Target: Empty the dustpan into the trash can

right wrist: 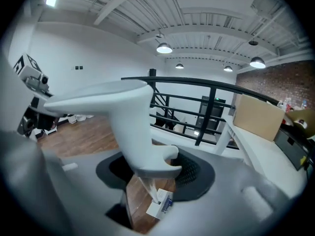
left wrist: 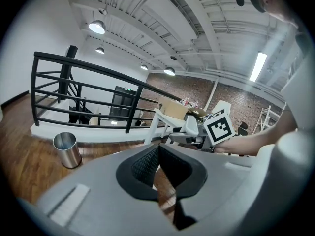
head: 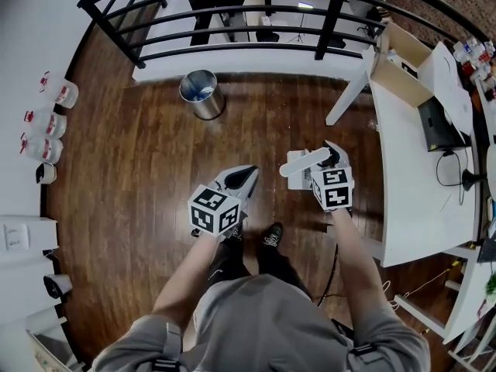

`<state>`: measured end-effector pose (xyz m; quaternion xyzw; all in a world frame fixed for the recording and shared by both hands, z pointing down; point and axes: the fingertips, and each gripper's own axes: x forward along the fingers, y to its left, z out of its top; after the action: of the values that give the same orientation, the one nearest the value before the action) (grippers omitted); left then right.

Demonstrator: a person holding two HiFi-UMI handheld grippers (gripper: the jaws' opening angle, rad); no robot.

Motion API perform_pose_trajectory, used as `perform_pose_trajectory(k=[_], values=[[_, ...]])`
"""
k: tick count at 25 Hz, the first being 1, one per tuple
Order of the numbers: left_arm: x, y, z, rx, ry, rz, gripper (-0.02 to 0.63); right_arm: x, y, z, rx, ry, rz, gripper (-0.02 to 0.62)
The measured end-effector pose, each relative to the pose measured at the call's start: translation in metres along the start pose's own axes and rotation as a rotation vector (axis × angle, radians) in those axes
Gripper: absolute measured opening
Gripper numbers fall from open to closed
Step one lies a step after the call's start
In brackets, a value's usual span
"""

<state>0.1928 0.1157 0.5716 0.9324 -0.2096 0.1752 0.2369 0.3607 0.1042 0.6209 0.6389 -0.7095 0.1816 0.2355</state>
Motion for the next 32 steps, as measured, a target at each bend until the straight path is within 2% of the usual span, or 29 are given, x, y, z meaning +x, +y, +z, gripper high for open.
perform_pose_trajectory(k=[9, 14, 21, 25, 32], values=[[-0.074, 0.051, 0.032, 0.042, -0.089, 0.067, 0.000, -0.006, 0.083, 0.139, -0.107, -0.110, 0.119, 0.195], [-0.116, 0.096, 0.063, 0.063, -0.153, 0.055, 0.000, 0.004, 0.140, 0.221, -0.157, -0.151, 0.133, 0.196], [-0.166, 0.165, 0.093, 0.083, -0.195, 0.015, 0.000, 0.040, 0.219, 0.324, -0.187, -0.195, 0.140, 0.196], [-0.191, 0.208, 0.117, 0.108, -0.226, 0.043, 0.000, 0.063, 0.251, 0.374, -0.191, -0.232, 0.157, 0.196], [-0.212, 0.284, 0.147, 0.089, -0.271, 0.122, 0.000, 0.113, 0.307, 0.457, -0.218, -0.290, 0.239, 0.196]])
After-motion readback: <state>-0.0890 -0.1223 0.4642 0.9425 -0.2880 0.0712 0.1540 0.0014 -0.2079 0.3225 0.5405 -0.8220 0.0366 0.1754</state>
